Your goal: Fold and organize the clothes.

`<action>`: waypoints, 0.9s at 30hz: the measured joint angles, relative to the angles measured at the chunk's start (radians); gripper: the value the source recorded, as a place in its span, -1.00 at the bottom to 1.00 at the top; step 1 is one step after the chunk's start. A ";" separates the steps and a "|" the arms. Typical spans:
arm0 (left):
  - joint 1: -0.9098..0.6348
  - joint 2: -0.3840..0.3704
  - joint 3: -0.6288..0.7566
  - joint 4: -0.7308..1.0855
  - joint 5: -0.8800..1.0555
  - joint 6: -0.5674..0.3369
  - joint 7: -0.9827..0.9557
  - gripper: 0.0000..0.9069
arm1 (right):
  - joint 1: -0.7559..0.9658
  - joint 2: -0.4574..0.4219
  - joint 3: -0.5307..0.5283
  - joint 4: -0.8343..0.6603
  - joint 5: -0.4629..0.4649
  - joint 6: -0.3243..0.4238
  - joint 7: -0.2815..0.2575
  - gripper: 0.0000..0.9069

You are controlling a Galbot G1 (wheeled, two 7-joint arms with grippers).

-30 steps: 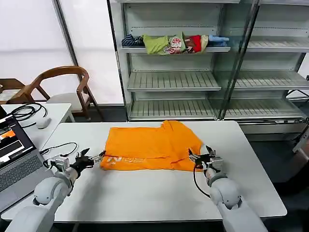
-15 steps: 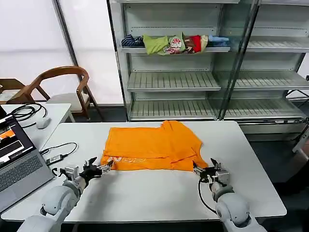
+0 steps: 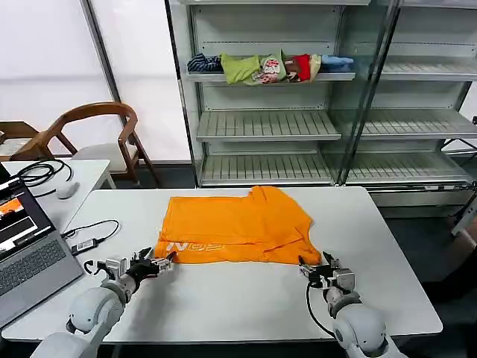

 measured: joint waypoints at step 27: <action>0.022 -0.002 0.000 -0.021 0.012 0.015 0.014 -0.96 | -0.019 -0.019 0.004 0.013 0.014 0.000 -0.011 -1.00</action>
